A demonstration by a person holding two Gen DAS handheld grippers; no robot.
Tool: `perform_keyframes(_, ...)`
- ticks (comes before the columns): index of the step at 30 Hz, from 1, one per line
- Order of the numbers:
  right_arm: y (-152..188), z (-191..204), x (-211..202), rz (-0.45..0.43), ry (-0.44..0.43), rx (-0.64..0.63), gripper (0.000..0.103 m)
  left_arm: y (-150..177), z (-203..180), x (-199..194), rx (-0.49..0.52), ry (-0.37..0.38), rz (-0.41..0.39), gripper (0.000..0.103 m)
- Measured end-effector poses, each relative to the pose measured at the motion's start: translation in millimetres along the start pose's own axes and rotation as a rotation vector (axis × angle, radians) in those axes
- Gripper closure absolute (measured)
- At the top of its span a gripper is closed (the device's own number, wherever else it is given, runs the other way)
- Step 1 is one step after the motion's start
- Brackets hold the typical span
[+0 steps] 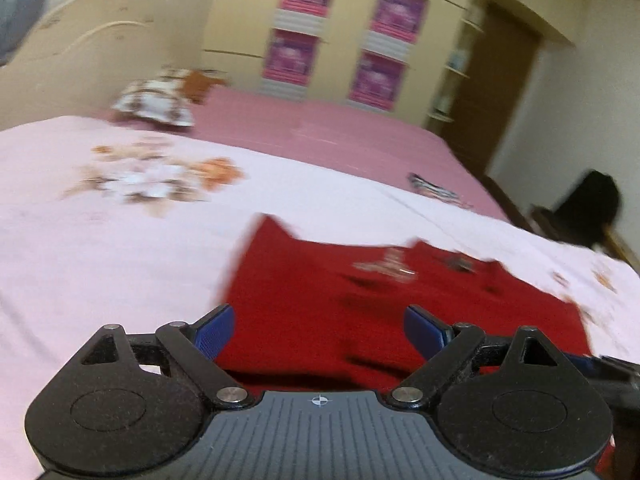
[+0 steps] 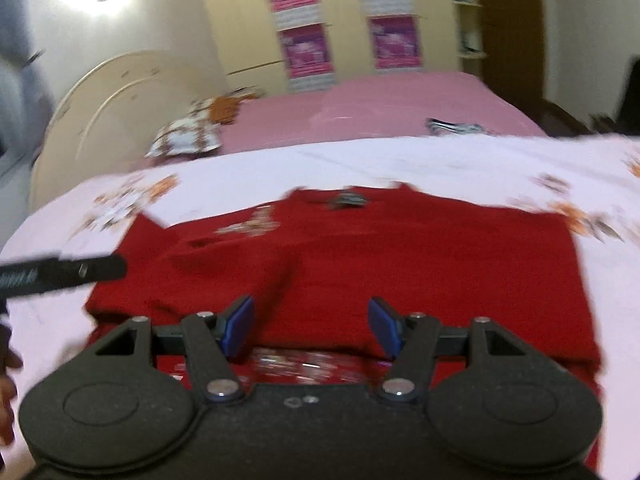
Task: Fold small clothes
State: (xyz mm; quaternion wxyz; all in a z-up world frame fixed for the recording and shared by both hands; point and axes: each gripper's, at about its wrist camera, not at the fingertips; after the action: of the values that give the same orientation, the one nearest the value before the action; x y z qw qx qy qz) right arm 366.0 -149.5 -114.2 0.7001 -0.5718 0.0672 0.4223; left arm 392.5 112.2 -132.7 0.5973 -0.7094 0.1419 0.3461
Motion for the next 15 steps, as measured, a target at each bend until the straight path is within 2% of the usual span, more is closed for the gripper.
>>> perform_keyframes(3,0.4,27.9,24.6,0.034,0.005,-0.111,0.033,3.9,18.6,18.9,-0.022,-0.069,0.037,0.012)
perform_keyframes(7,12.8,54.7,59.4,0.104,0.130,-0.348,0.035,18.0,20.2,49.8,-0.029,-0.097,0.107,0.012)
perform_keyframes(8,16.9,57.0,66.2,0.128,0.156,-0.391,0.039,20.1,20.3,53.6,-0.028,-0.097,0.117,0.012)
perform_keyframes(10,20.9,54.2,72.3,0.140,0.158,-0.402,0.065,23.8,19.8,59.7,-0.038,-0.086,0.137,0.012)
perform_keyframes(11,19.3,52.6,72.0,0.134,0.133,-0.375,0.084,24.7,19.5,61.5,-0.048,-0.081,0.141,0.012)
perform_keyframes(13,9.8,48.4,70.7,0.117,0.108,-0.324,0.090,23.6,17.7,62.1,-0.048,-0.083,0.138,0.012)
perform_keyframes(14,2.4,44.3,66.1,0.089,0.089,-0.284,0.096,23.5,15.7,63.5,-0.047,-0.082,0.139,0.012)
perform_keyframes(15,-4.4,38.5,59.2,0.060,0.074,-0.232,0.097,23.3,13.8,63.1,-0.046,-0.078,0.140,0.012)
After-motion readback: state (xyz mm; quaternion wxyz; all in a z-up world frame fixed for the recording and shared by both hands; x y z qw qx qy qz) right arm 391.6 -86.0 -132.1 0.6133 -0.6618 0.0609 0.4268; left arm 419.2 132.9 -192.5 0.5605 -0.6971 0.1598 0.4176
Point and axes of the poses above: each gripper's, at about its wrist camera, not at the fingertips, and x roughly the way its jaws point, z to its left, y to its underside, and after that the axes turned 15 degrees about -y, right-handed
